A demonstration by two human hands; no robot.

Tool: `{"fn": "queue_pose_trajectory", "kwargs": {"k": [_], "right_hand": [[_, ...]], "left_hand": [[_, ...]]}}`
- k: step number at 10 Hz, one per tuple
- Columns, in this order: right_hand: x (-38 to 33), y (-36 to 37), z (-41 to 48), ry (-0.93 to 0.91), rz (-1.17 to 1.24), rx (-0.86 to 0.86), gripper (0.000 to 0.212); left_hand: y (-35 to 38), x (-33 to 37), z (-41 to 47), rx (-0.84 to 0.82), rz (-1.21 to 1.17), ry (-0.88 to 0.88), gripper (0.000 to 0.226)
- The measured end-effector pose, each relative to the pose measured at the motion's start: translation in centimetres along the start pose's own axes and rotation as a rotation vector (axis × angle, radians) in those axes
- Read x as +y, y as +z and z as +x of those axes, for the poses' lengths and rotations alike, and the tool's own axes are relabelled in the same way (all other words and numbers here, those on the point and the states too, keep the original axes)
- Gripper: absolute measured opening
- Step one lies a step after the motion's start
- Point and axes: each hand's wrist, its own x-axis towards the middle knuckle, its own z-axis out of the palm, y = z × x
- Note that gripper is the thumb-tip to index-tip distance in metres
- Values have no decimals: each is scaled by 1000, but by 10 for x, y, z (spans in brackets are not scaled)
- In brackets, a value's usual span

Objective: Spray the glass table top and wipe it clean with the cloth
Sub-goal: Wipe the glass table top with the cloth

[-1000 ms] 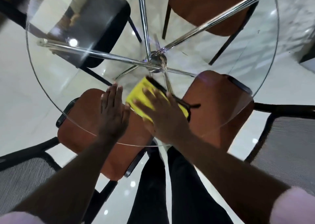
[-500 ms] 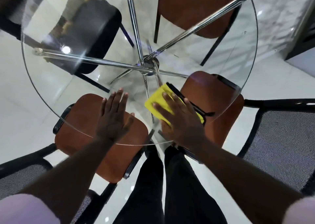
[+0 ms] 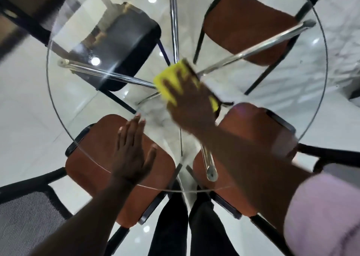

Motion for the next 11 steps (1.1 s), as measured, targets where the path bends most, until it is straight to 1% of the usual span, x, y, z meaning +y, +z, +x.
{"fn": "queue_pose_trajectory", "kwargs": {"k": [1,2,3,4,5,6,7,8,9,10,11], "right_hand": [[-35,19,-61,-461,-995,-639,60],[-47,-4,-55,-228,-860,-739,63],[5,-3,35,-16,-1043,-581,64],[25,58,76,-10,-1184,-365,62],[4,158,57,-60,-1116,-476,63],[-21,160,13,-255,-1038,-636,60],[-1,109,41,-511,-938,-864,59],[49,111,119,-91,-593,-748,69],[85,227,228,-7,-980,-422,65],[66,298,217,-176,-1139,-381,64],[29,278,148,-365,-1032,-711,60]], "left_hand": [[-16,-31,-14,113,54,-477,72],[-23,-58,-17,60,64,-594,76],[-14,-75,-15,18,59,-531,80],[-11,-76,-16,18,77,-488,82],[-15,-78,-15,26,28,-483,83],[-25,-96,-10,42,-15,-501,81],[-38,-154,24,43,-57,-473,85],[-43,-195,66,57,-183,-506,85],[-46,-221,117,97,-376,-591,83],[-47,-219,131,144,-540,-675,75],[-50,-212,130,249,-635,-767,53]]}}
